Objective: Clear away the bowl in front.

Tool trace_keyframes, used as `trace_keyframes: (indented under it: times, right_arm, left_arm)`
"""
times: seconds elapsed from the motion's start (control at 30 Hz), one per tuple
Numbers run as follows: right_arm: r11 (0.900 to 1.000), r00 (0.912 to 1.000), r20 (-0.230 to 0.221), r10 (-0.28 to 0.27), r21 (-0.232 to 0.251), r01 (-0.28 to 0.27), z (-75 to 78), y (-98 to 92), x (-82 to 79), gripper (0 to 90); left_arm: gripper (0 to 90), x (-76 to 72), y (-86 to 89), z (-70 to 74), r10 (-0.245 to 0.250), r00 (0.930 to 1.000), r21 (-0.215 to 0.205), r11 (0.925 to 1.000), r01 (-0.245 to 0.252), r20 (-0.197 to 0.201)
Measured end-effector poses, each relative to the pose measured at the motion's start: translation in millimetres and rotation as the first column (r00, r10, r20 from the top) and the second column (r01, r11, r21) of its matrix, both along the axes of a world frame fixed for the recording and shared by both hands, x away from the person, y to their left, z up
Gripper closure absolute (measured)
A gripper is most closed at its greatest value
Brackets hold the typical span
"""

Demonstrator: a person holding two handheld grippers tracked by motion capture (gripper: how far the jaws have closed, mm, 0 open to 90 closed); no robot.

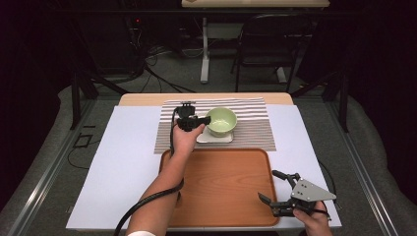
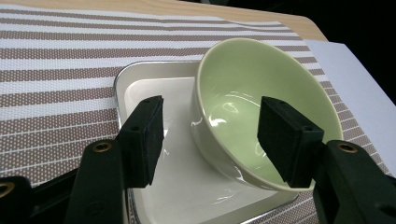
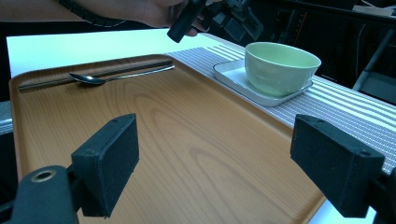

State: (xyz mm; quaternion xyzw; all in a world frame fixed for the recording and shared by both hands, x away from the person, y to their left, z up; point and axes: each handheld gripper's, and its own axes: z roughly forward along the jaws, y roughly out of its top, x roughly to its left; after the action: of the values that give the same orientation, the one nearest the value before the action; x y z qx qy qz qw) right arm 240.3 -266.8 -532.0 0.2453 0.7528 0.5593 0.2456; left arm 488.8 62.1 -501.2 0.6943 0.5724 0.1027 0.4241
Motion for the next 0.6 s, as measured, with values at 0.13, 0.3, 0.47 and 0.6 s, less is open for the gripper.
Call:
trace_keyframes:
  times: [0.13,0.3,0.47,0.6]
  right_arm:
    - [1.000,1.0000,0.001,-0.001,0.000,0.001,0.1,0.3,-0.1,14.9]
    - [1.000,1.0000,0.005,0.000,-0.004,0.000,0.2,0.3,-0.2,14.9]
    - [1.000,1.0000,0.003,0.000,-0.004,0.000,0.2,0.5,-0.3,14.9]
    - [1.000,1.0000,0.001,-0.001,-0.003,0.001,0.1,0.5,-0.3,14.9]
  left_arm:
    - [41.2,2.4,-1.9,-3.6,0.008,0.9999,-0.003,1.0000,-0.008,-0.011]
    - [41.2,4.5,-3.8,-7.1,0.017,0.9997,0.006,0.9998,-0.017,-0.020]
    - [41.2,6.6,-4.4,-10.9,0.029,0.9992,0.007,0.9996,-0.029,-0.027]
    - [41.9,9.3,-5.3,-13.4,0.039,0.9986,0.002,0.9993,-0.039,-0.036]
